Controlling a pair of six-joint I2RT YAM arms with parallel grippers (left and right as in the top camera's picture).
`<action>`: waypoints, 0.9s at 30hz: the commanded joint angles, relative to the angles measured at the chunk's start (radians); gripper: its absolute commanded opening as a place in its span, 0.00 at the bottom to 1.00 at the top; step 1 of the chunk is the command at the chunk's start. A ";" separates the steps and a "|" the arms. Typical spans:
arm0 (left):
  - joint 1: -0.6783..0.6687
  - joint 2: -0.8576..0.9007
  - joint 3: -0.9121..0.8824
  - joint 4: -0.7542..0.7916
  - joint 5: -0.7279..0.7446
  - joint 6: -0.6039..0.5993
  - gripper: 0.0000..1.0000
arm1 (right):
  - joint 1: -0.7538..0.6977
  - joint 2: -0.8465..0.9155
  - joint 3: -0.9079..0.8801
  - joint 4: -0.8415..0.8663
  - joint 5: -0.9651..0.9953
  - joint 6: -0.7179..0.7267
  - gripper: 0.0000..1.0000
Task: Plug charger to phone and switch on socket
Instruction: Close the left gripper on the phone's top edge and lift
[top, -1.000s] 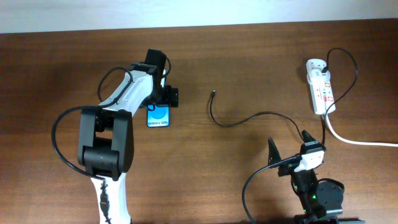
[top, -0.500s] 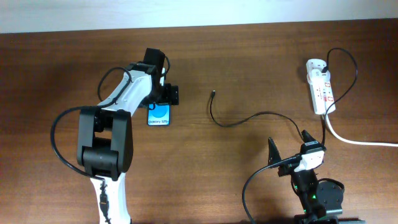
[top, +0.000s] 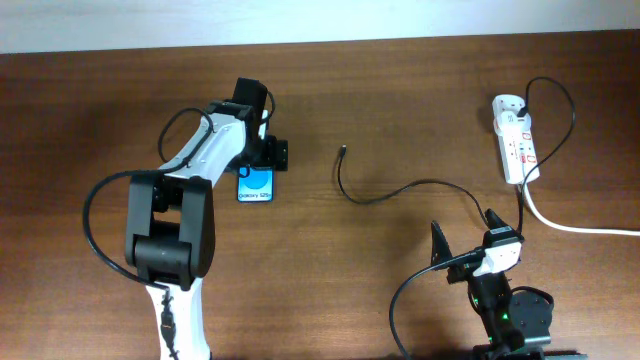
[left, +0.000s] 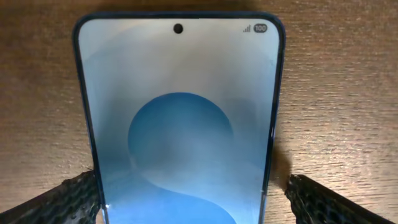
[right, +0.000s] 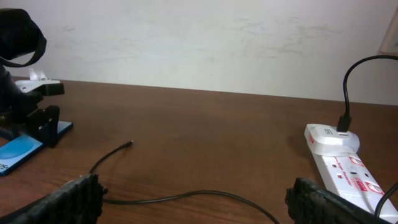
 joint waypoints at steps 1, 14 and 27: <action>0.001 0.013 -0.023 0.002 -0.010 0.048 1.00 | 0.003 -0.007 -0.005 -0.005 -0.006 0.004 0.98; 0.001 0.013 -0.023 0.006 -0.023 -0.030 0.95 | 0.003 -0.007 -0.005 -0.005 -0.006 0.004 0.98; 0.001 0.013 -0.014 0.002 -0.022 -0.031 0.73 | 0.003 -0.007 -0.005 -0.005 -0.006 0.004 0.98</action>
